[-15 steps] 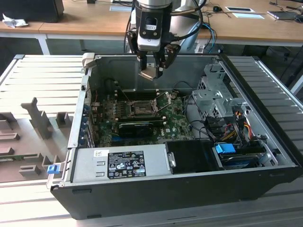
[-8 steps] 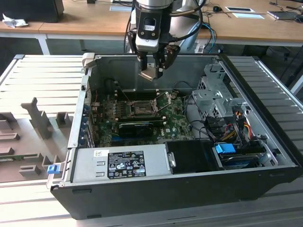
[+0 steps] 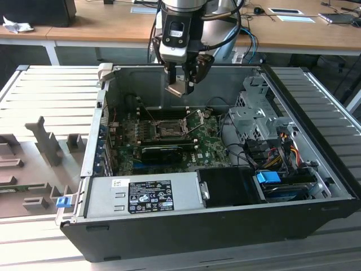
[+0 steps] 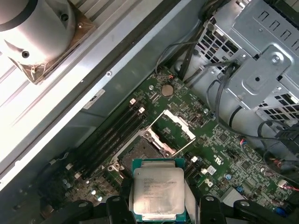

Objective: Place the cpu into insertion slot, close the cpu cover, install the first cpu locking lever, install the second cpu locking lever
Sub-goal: 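Place the cpu into insertion slot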

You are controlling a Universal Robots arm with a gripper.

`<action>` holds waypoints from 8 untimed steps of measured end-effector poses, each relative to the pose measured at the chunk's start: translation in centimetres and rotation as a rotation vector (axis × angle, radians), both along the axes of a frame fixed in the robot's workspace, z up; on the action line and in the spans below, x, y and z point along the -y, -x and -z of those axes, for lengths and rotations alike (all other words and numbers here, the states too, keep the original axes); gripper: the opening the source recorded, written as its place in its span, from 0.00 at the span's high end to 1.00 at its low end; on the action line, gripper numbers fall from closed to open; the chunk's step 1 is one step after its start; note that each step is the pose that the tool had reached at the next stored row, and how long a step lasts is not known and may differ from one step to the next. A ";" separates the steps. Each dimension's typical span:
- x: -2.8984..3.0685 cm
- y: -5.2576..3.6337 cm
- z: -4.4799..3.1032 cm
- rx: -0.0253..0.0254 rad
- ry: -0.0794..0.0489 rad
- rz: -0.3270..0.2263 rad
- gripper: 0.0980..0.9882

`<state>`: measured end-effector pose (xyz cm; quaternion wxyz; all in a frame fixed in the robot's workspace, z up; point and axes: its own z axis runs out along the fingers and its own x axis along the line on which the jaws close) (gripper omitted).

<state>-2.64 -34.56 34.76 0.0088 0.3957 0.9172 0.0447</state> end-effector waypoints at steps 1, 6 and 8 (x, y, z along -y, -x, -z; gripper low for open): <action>0.00 0.00 0.02 -0.0001 0.000 0.007 0.52; 0.00 0.00 0.10 -0.0001 0.000 0.054 0.52; 0.00 0.00 0.13 -0.0001 0.000 0.071 0.52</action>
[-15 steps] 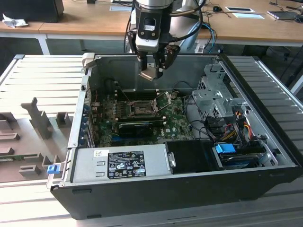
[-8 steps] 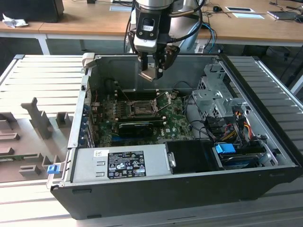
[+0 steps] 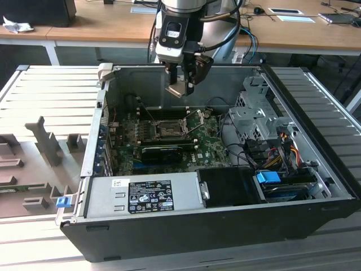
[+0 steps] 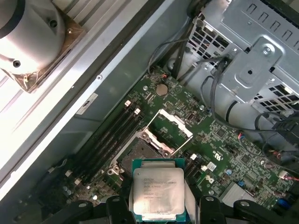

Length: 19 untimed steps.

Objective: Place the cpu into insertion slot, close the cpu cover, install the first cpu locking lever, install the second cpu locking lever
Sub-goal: 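Place the cpu into insertion slot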

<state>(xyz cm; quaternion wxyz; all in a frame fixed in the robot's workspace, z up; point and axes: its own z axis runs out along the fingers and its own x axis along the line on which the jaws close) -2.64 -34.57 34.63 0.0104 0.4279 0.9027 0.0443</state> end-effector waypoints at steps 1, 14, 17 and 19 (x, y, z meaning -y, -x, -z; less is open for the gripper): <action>0.00 0.00 0.02 0.0000 0.000 0.015 0.52; 0.00 0.00 0.25 0.0000 0.000 0.142 0.52; 0.00 0.00 0.29 0.0000 0.000 0.163 0.52; 0.00 0.00 0.32 0.0000 0.000 0.178 0.52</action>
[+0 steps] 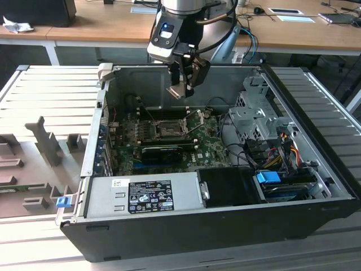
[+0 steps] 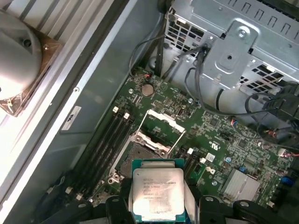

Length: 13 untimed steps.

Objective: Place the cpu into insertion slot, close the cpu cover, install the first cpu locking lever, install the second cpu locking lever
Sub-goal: 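Place the cpu into insertion slot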

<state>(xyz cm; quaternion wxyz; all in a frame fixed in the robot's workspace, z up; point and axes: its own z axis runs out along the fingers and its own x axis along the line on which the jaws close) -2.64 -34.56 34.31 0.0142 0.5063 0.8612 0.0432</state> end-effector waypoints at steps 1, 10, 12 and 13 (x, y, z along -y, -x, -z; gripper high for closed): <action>0.00 0.00 0.02 0.0001 0.000 0.011 0.52; 0.00 0.00 0.13 0.0001 0.000 0.075 0.52; 0.00 0.00 0.17 0.0000 0.000 0.095 0.52; 0.00 0.00 0.20 0.0001 0.000 0.111 0.52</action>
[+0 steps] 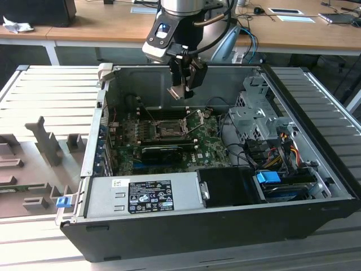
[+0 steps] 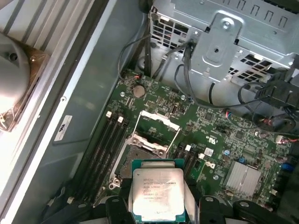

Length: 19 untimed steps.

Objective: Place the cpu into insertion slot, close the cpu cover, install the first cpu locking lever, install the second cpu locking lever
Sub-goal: 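Place the cpu into insertion slot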

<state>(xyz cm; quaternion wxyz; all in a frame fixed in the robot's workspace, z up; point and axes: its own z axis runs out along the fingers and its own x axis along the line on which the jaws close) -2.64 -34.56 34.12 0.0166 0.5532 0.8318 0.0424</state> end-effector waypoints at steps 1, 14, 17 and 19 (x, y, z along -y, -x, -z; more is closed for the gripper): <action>0.00 0.00 0.01 -0.0001 0.000 0.012 0.52; 0.00 0.00 0.19 0.0000 0.000 0.129 0.52; 0.00 0.00 0.22 -0.0001 0.000 0.144 0.52; 0.00 0.00 0.24 0.0000 0.000 0.155 0.52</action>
